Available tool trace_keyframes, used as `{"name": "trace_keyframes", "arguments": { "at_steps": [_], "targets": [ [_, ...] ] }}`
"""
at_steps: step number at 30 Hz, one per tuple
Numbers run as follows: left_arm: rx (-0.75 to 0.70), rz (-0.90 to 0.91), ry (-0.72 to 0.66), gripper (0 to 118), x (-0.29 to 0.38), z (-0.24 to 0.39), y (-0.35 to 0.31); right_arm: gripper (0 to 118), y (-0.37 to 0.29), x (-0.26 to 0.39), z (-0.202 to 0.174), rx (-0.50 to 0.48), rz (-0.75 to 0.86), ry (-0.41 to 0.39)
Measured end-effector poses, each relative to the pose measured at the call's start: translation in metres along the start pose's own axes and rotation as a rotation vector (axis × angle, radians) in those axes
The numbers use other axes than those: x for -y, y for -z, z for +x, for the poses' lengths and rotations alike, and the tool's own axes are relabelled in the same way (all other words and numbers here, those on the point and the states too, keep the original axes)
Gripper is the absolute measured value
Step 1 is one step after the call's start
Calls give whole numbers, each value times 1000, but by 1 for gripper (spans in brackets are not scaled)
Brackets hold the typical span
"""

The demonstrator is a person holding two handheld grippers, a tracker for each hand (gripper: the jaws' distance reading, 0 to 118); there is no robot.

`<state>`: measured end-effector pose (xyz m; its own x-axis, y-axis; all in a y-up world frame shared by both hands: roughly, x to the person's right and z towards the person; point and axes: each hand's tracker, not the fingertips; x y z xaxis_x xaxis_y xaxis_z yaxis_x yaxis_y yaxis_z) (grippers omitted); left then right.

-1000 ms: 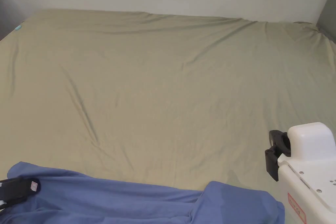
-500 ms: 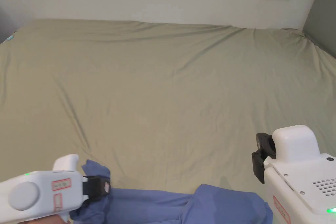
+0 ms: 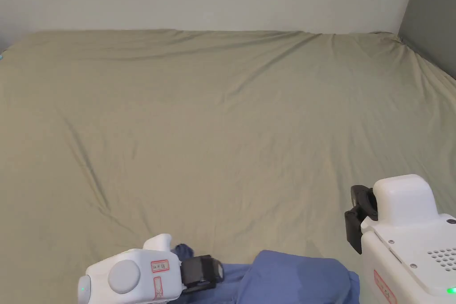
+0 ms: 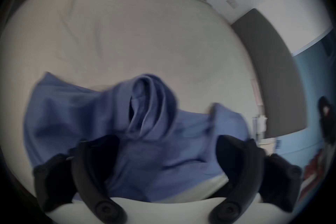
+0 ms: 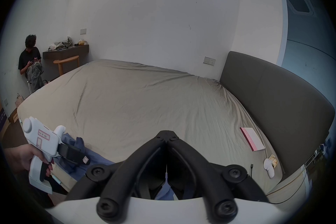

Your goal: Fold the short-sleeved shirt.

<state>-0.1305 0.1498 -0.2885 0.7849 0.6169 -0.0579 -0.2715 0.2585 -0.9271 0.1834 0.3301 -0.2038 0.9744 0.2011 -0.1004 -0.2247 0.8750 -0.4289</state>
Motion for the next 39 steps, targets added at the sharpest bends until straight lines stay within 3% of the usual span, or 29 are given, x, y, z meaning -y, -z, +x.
{"name": "trace_keyframes", "arguments": {
  "at_steps": [3, 4, 5, 6, 7, 8, 9, 15, 22, 31, 36, 39],
  "targets": [
    [55, 67, 32, 109, -7, 11, -20, 2, 1, 0, -1, -3, -2, 2],
    [78, 90, 51, 101, -10, 12, -31, 2, 1, 0, -1, -4, -2, 1],
    [97, 125, 64, 85, -11, 11, -43, 2, 1, -1, -1, -5, -1, 1],
    [89, 157, 74, 60, -13, 8, -54, 2, 0, -1, -1, -5, 1, 0],
    [46, 185, 87, 24, -14, 8, -65, 2, 0, -2, -2, -5, 3, -1],
    [-4, 209, 107, 4, -14, 5, -71, 2, 0, -2, -2, -6, 4, -3],
    [-71, 246, 153, 0, -13, 1, -78, 2, 0, -3, -3, -6, 5, -5],
    [-328, 242, 354, 0, 10, -31, -63, 2, -2, -6, -11, -15, 12, -16],
    [-335, 104, 489, 0, 49, -21, 9, 2, -3, -6, -19, -29, 0, -34],
    [-424, 134, 701, 0, 81, 34, 33, 2, -1, -7, -17, -22, -8, -42],
    [-245, 102, 627, 0, 89, 47, 28, 2, 2, -7, -19, -25, -12, -47],
    [-33, 95, 543, 0, 85, 47, 13, 2, 3, -7, -20, -29, -14, -48]
  ]
}}
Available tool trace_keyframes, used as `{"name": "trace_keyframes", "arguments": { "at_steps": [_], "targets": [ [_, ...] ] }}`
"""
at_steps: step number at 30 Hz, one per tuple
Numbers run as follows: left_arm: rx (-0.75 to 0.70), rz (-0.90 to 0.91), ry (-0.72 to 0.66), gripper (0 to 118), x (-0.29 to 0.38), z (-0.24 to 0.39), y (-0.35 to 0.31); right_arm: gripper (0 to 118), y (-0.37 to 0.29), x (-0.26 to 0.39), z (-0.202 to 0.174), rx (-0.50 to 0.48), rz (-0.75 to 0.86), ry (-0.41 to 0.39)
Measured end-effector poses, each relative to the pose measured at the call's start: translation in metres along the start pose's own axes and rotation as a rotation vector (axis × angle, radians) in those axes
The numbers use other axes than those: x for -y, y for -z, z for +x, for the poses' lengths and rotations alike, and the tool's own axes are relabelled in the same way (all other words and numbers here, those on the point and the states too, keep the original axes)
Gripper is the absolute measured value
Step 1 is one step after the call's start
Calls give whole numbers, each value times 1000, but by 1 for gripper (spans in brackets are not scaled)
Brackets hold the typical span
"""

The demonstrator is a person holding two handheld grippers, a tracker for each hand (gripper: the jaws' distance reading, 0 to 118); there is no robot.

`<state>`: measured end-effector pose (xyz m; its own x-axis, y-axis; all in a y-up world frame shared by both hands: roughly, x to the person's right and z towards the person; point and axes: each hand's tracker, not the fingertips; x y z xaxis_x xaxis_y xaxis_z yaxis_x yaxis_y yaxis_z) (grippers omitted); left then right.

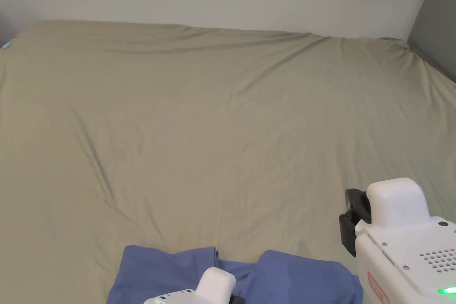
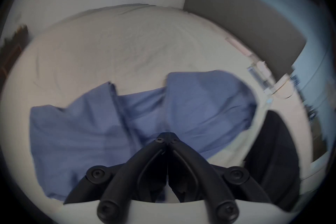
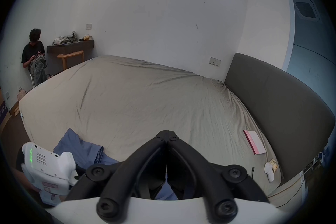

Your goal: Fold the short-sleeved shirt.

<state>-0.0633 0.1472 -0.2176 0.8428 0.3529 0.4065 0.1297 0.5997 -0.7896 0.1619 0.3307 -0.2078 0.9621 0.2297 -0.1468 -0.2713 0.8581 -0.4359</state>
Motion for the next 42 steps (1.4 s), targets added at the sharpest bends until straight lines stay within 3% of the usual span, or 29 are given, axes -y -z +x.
{"name": "trace_keyframes", "arguments": {
  "at_steps": [2, 4, 6, 9, 10, 13, 19, 22, 24, 25, 26, 27, 28, 29, 31, 32, 36, 39, 42],
  "targets": [
    [78, 59, -89, 1, -4, -13, -17, 2, 0, 0, -1, -2, 0, -1],
    [118, 117, -206, 31, -9, -40, -39, 2, 0, -2, -1, -3, 3, -4],
    [140, 148, -334, 51, -10, -78, -61, 2, -1, -3, -2, -3, 6, -5],
    [133, 196, -465, 103, -6, -139, -89, 2, 0, -4, -3, -4, 8, -9],
    [115, 196, -495, 111, -2, -161, -98, 2, 1, -4, -4, -6, 7, -9],
    [113, 174, -607, 118, 11, -215, -113, 2, 2, -4, -7, -10, 5, -12],
    [183, 87, -754, 118, 33, -254, -94, 2, 5, -3, -13, -19, -6, -19],
    [274, 54, -800, 116, 38, -244, -67, 2, 5, -4, -15, -22, -9, -24],
    [326, 122, -770, 116, 30, -230, -66, 2, 5, -4, -16, -21, -9, -31],
    [398, 96, -800, 103, 26, -226, -59, 2, 5, -5, -16, -20, -8, -34],
    [429, 80, -848, 76, 25, -218, -49, 2, 5, -5, -17, -20, -8, -34],
    [365, 71, -826, 44, 23, -210, -42, 2, 6, -6, -17, -22, -7, -34],
    [213, -1, -717, 11, 18, -201, -37, 2, 6, -6, -17, -24, -7, -32],
    [141, -46, -632, 11, 15, -194, -31, 2, 6, -7, -17, -25, -7, -32],
    [156, 1, -607, 11, 8, -183, -39, 2, 6, -7, -18, -28, -7, -30],
    [106, -10, -582, 10, 11, -204, -37, 2, 5, -8, -18, -29, -6, -30],
    [-80, 4, -383, 9, -2, -185, -59, 2, 4, -7, -18, -28, -3, -31],
    [-163, 30, -343, 9, -7, -181, -76, 2, 3, -7, -18, -28, -1, -26],
    [-146, 46, -356, 9, -10, -184, -93, 2, 0, -8, -18, -31, 5, -25]
  ]
}}
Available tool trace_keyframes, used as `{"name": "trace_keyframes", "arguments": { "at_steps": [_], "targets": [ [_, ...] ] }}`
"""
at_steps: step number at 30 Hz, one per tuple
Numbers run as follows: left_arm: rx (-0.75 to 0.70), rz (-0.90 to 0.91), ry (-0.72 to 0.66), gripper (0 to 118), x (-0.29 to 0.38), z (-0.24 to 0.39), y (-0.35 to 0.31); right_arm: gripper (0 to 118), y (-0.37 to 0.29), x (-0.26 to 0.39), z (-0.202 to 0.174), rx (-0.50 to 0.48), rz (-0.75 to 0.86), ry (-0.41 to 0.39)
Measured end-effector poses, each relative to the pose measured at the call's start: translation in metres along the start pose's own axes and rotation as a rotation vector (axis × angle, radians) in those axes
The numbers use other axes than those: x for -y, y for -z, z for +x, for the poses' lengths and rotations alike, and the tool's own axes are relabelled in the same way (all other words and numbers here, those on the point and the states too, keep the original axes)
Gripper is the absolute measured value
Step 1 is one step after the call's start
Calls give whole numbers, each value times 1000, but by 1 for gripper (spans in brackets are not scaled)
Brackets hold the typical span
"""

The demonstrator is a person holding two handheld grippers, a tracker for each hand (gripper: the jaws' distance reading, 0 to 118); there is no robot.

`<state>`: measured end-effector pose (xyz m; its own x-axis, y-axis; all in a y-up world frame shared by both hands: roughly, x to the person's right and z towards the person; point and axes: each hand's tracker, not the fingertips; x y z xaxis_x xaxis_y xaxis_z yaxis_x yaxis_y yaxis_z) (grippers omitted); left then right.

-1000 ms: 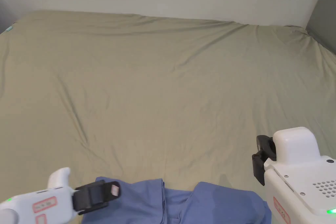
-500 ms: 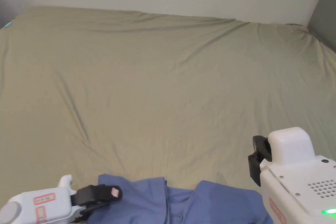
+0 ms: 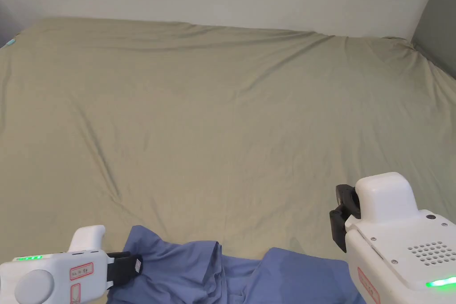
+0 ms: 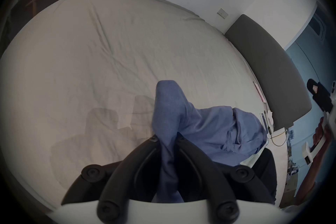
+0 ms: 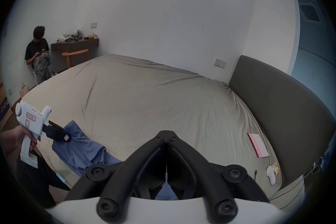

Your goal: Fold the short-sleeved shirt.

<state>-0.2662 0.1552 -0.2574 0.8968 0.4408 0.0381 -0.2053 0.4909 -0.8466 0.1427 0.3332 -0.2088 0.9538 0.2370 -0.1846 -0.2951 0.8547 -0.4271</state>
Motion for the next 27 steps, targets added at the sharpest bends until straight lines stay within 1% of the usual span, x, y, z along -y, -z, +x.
{"name": "trace_keyframes", "arguments": {
  "at_steps": [2, 4, 8, 9, 11, 12, 15, 16, 18, 19, 21, 22, 24, 27],
  "targets": [
    [-36, 28, 15, 8, -3, 1, -7, 2, -1, 0, 0, 1, 2, -2],
    [-117, 49, 57, 8, -6, -2, -13, 2, -2, -1, 0, 0, 4, 0],
    [-166, 86, 21, 8, -17, -16, -31, 2, -5, -1, 2, 2, 8, -2],
    [-220, 104, 47, 8, -21, -19, -39, 2, -5, -1, 2, 3, 9, -2],
    [-394, 171, 141, 8, -30, -11, -61, 2, -6, -1, 4, 8, 9, 0],
    [-446, 197, 159, 8, -34, -10, -70, 2, -5, -1, 5, 10, 9, 2],
    [-502, 239, 118, 8, -53, 2, -98, 2, -4, -1, 7, 13, 10, 4],
    [-526, 220, 126, 8, -58, 10, -104, 2, -4, -2, 6, 13, 11, 6],
    [-510, 206, 157, 8, -62, 29, -109, 2, -3, -3, 6, 8, 14, 11],
    [-478, 193, 166, 8, -62, 40, -108, 2, -3, -3, 5, 5, 16, 12],
    [-363, 158, 155, 8, -60, 60, -102, 2, -3, -4, 3, 0, 20, 10],
    [-310, 129, 138, 8, -59, 65, -94, 2, -4, -4, 3, -4, 21, 9],
    [-250, 94, 143, 8, -52, 83, -77, 2, -5, -4, 2, -9, 22, 7],
    [-208, 49, 178, 8, -42, 103, -46, 2, -7, -3, 4, -9, 22, 1]
  ]
}}
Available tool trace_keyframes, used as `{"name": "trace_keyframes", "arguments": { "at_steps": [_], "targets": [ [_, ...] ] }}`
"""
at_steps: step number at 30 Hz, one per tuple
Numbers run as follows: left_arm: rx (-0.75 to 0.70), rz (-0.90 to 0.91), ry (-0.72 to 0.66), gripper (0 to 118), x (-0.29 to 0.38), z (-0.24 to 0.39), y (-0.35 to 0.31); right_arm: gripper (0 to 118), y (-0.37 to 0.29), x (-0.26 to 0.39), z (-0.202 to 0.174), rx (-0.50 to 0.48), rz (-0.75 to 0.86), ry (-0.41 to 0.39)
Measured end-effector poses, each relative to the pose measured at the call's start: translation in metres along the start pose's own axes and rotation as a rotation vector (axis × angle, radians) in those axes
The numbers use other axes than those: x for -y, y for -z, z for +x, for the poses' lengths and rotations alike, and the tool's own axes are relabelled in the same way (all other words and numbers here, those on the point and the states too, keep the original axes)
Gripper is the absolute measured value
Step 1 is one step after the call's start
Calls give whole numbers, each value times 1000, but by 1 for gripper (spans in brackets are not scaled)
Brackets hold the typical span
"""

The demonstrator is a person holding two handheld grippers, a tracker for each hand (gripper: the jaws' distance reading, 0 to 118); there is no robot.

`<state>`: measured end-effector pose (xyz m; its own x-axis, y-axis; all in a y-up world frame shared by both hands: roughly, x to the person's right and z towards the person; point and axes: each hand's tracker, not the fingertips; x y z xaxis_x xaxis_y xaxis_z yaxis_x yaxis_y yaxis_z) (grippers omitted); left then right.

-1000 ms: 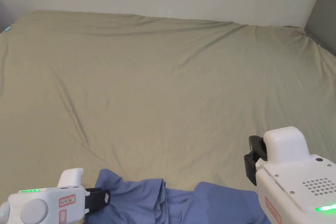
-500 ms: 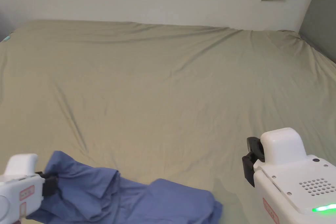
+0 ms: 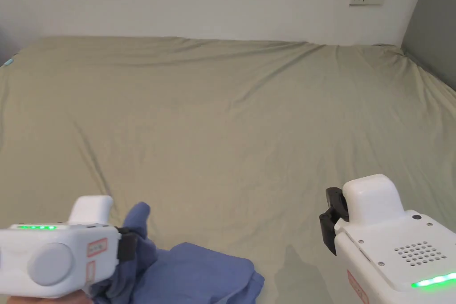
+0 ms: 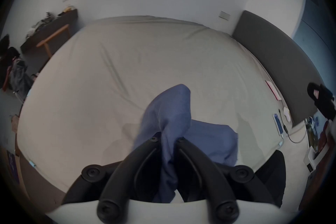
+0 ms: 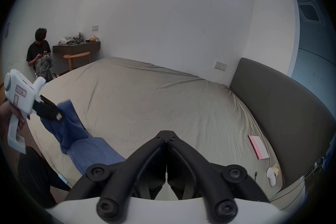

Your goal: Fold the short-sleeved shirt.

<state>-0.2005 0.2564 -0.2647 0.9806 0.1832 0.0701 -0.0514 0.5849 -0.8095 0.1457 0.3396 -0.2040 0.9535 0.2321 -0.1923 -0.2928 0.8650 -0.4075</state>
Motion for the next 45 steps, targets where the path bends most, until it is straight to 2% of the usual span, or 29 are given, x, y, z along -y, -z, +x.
{"name": "trace_keyframes", "arguments": {
  "at_steps": [4, 7, 16, 17, 18, 19, 20, 22, 23, 25, 27, 28, 29, 30, 31, 32, 34, 38, 39, 42, 45],
  "targets": [
    [60, -40, -3, 8, 7, 40, 30, 2, -1, 4, 7, 14, -8, 7],
    [117, -84, -69, 8, 12, 62, 58, 2, -1, 7, 12, 21, -14, 14],
    [85, -161, -94, 9, 49, 115, 111, 2, 7, 16, 22, 31, -42, 26],
    [78, -169, -92, 12, 54, 118, 114, 2, 8, 17, 22, 28, -47, 29],
    [84, -169, -102, 17, 58, 117, 115, 2, 10, 17, 23, 22, -53, 35],
    [119, -165, -144, 32, 64, 117, 116, 2, 11, 17, 23, 21, -53, 39],
    [157, -159, -172, 51, 67, 115, 116, 2, 11, 17, 23, 22, -52, 40],
    [321, -173, -200, 97, 67, 110, 116, 2, 13, 16, 22, 25, -53, 37],
    [400, -200, -195, 106, 62, 110, 111, 2, 13, 16, 21, 24, -53, 34],
    [426, -194, -160, 107, 55, 106, 98, 2, 13, 14, 19, 22, -51, 28],
    [409, -80, -125, 104, 44, 96, 79, 2, 12, 13, 17, 21, -46, 25],
    [399, -22, -109, 90, 39, 87, 69, 2, 11, 12, 17, 21, -43, 24],
    [377, 33, -98, 68, 35, 79, 60, 2, 10, 12, 15, 20, -42, 24],
    [337, 75, -85, 33, 32, 72, 53, 2, 9, 11, 15, 20, -40, 24],
    [281, 117, -59, 12, 28, 67, 48, 2, 9, 11, 13, 19, -40, 22],
    [201, 153, -15, 4, 27, 61, 45, 2, 8, 11, 12, 19, -40, 20],
    [72, 202, 63, 0, 32, 55, 47, 2, 8, 11, 10, 18, -40, 18],
    [-59, 156, 238, 0, 57, 60, 77, 2, 5, 11, 6, 16, -39, 11],
    [-76, 123, 269, 0, 64, 66, 86, 2, 4, 11, 5, 16, -39, 10],
    [-7, 40, 274, 0, 87, 85, 110, 2, 4, 11, 4, 16, -43, 7],
    [-49, 39, 353, 0, 104, 112, 124, 2, 4, 13, 5, 19, -50, 5]
  ]
}}
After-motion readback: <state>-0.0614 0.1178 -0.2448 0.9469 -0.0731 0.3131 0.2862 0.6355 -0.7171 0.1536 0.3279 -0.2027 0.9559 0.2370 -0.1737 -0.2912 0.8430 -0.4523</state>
